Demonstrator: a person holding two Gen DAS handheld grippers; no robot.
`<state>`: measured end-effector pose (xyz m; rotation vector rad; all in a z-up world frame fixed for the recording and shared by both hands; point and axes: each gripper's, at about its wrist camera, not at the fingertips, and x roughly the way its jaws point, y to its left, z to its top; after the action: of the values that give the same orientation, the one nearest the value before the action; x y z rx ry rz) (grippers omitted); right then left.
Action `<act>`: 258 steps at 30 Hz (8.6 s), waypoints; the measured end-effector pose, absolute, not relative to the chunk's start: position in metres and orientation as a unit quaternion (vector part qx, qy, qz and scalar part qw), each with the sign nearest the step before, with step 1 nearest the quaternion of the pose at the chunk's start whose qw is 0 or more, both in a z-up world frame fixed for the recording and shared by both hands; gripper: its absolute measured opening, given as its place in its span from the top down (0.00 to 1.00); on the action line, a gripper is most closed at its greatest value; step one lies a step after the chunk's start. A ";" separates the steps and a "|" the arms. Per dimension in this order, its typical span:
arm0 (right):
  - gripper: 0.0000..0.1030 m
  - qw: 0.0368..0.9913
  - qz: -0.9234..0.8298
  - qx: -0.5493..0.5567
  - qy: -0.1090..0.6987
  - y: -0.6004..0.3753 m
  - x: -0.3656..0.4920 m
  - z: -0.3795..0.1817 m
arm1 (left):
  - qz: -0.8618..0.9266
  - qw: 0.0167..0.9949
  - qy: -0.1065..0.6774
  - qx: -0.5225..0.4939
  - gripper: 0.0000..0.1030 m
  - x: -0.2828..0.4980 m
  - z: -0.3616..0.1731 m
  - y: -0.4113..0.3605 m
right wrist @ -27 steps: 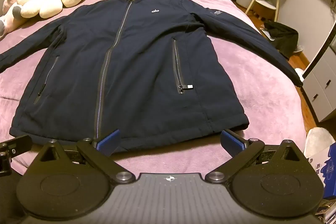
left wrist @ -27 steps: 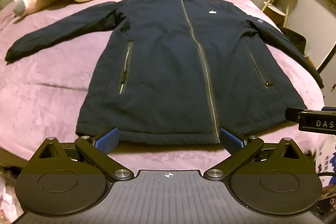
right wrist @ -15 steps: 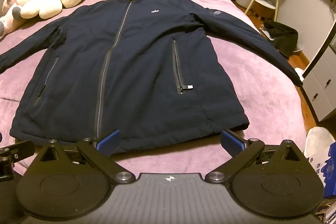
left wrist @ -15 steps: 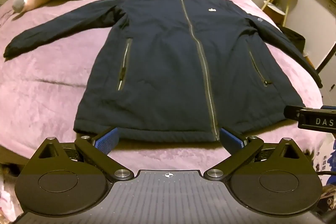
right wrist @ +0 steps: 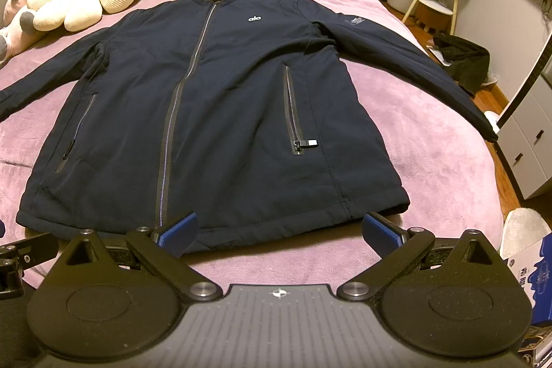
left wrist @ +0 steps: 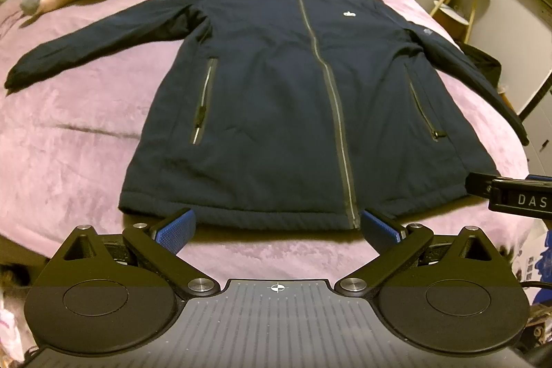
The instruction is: Fold large clothes
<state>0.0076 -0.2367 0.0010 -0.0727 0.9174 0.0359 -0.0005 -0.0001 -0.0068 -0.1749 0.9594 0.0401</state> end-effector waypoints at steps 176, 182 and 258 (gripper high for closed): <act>0.57 0.869 0.120 0.350 0.327 -0.398 0.271 -0.156 | -0.102 0.792 0.483 -0.360 0.69 0.430 -0.134 -0.007; 0.57 0.869 0.124 0.359 0.317 -0.397 0.262 -0.149 | -0.100 0.806 0.466 -0.350 0.91 0.431 -0.115 0.006; 0.99 0.965 -0.019 -0.031 0.258 -0.296 0.473 -0.143 | 0.077 0.938 0.330 -0.071 0.00 0.437 -0.130 0.058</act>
<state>0.4728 -0.2961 -0.1429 -0.0621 0.5221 -0.0377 0.4366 0.0584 -0.1299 -0.1455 0.6733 0.1567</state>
